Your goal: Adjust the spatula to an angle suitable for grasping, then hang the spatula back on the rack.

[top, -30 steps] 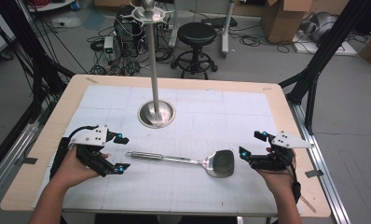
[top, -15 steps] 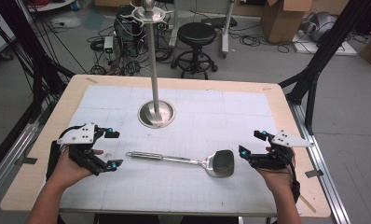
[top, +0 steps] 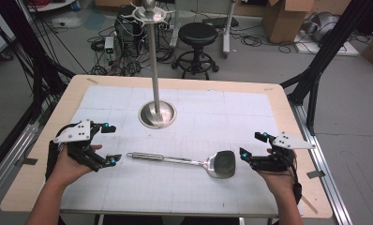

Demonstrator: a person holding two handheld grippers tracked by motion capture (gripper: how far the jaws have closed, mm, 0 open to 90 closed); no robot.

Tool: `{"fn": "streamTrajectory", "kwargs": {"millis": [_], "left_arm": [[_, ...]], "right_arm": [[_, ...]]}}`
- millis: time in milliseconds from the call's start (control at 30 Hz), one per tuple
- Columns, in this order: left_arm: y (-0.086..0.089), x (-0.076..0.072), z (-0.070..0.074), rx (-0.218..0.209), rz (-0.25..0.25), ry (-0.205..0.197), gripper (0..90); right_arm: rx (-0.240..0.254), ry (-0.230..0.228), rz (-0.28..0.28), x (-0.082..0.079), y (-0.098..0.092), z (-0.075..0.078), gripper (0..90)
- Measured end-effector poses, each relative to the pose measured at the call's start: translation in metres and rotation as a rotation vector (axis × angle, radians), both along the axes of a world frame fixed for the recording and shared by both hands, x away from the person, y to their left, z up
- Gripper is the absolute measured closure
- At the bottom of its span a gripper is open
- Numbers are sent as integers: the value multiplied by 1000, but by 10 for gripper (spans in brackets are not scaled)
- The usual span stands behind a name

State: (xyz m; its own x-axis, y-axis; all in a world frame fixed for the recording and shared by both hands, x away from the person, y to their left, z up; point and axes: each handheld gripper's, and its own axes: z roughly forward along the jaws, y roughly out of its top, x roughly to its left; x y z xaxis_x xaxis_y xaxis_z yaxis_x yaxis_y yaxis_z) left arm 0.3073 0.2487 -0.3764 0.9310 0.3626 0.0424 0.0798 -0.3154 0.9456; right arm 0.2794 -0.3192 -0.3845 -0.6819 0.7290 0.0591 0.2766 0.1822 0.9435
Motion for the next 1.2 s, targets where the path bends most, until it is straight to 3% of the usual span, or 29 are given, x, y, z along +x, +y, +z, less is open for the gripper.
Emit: {"fn": "streamTrajectory", "kwargs": {"millis": [233, 333, 533, 700, 800, 1200], "left_arm": [[4, -3, 0, -13, -2, -8, 17], [8, -6, 0, -20, 6, -23, 17], [19, -7, -2, -30, 37, -20, 17], [27, -9, 1, -49, 70, -37, 17], [29, -10, 1, -49, 73, -43, 17], [32, -12, 3, -53, 79, -54, 17]], "right_arm": [[-14, -21, 30, 3, 9, 14, 111], [-21, -15, 72, 10, 22, 22, 111], [-85, 5, 161, 25, 49, 35, 110], [-153, 57, 228, 39, 75, 36, 111], [-192, 66, 264, 45, 93, 36, 111], [-289, 95, 347, 61, 134, 38, 111]]}}
